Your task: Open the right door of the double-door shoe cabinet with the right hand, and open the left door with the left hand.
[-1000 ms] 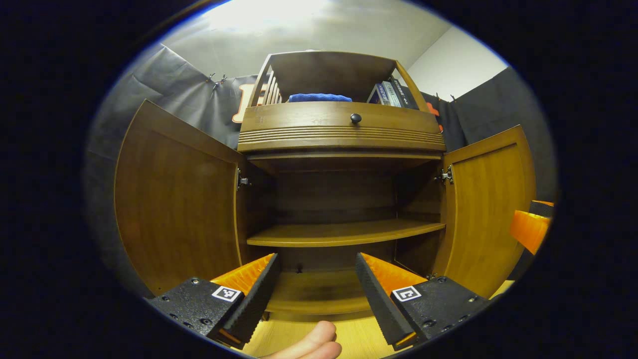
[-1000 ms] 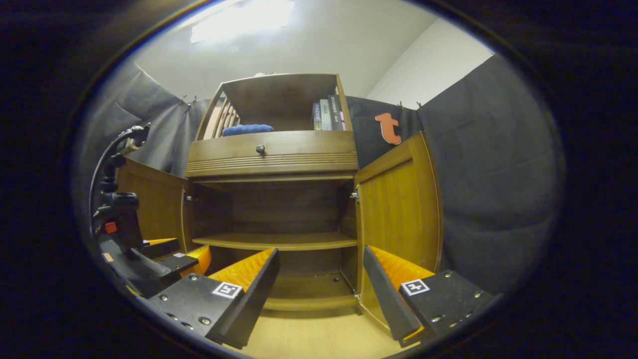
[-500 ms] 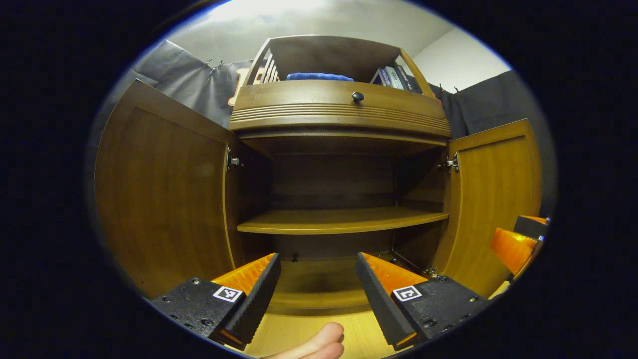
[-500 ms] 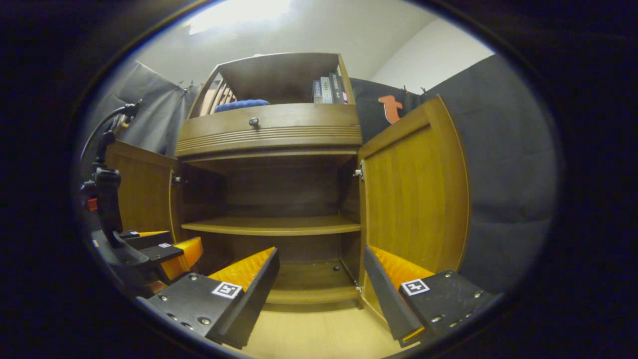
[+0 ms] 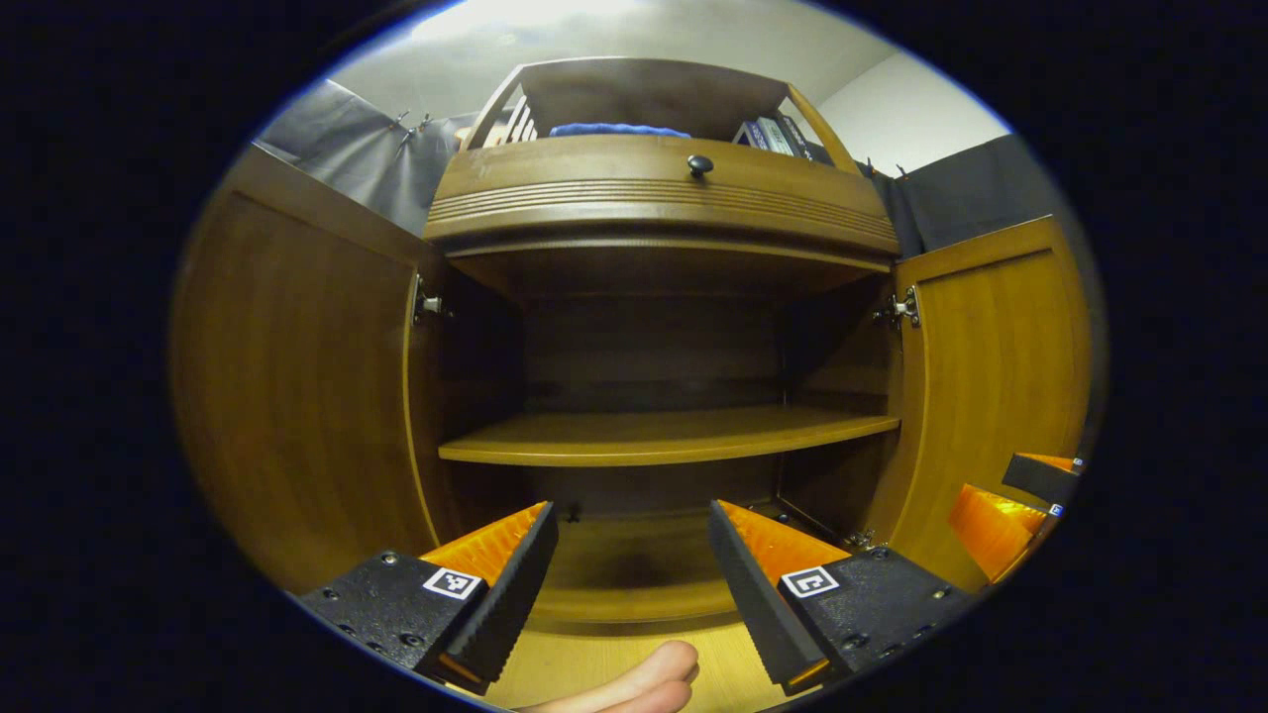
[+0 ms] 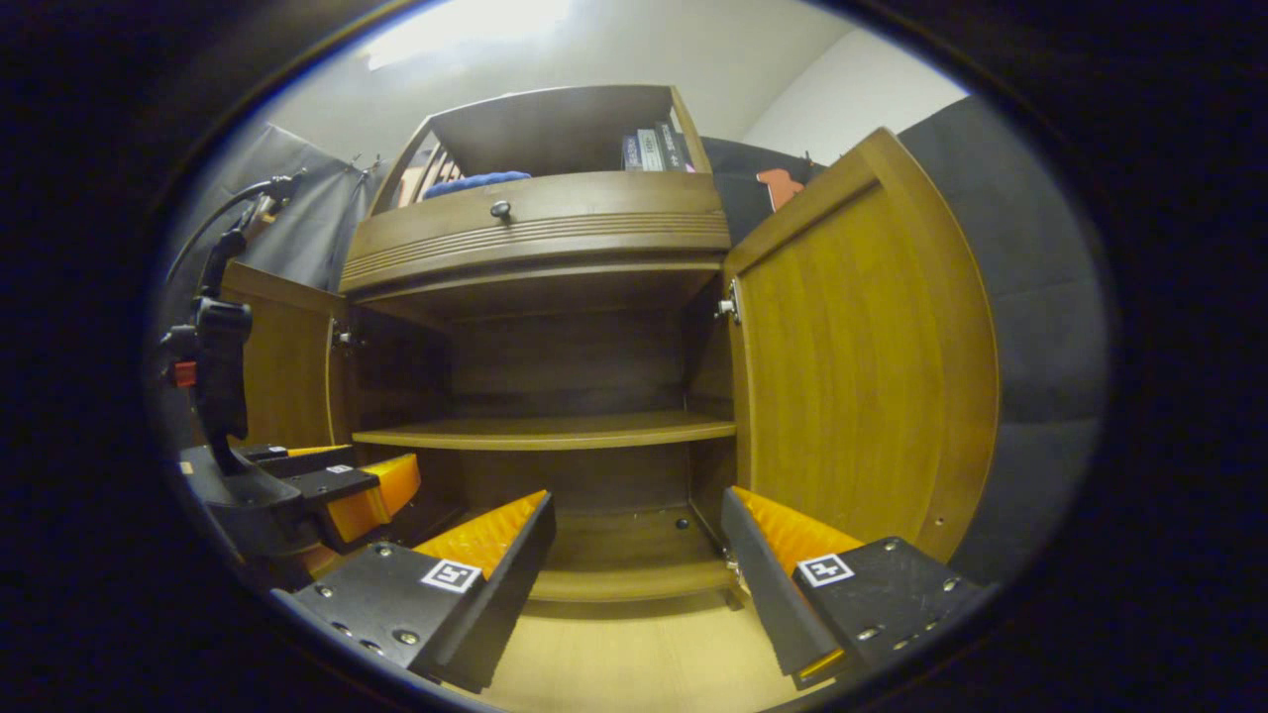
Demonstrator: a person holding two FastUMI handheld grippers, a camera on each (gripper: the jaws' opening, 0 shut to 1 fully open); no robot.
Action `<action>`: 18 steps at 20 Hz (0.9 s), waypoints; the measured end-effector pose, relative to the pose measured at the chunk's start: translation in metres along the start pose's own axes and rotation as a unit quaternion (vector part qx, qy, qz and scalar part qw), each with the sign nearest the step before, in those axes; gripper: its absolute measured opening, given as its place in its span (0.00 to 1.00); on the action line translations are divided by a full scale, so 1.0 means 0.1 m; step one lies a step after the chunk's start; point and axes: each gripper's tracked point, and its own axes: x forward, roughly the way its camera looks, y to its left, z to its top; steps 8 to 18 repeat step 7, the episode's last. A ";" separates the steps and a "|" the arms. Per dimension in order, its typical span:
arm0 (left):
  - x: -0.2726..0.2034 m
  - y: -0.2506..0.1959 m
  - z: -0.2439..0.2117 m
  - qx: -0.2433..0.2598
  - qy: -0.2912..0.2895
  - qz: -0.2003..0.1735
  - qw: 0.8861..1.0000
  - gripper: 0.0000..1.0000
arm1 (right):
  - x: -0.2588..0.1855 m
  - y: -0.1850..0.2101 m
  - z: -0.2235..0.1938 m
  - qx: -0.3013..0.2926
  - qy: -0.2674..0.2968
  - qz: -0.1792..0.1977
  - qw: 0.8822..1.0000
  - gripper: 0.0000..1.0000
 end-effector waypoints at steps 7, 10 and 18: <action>0.16 0.08 0.03 0.001 -0.021 0.000 1.000 0.94 | 0.08 -0.01 -0.05 0.008 -0.001 -0.004 1.000 1.00; 0.16 0.08 0.03 0.001 -0.021 0.000 1.000 0.94 | 0.08 -0.01 -0.05 0.008 -0.001 -0.004 1.000 1.00; 0.16 0.08 0.03 0.001 -0.021 0.000 1.000 0.94 | 0.08 -0.01 -0.05 0.008 -0.001 -0.004 1.000 1.00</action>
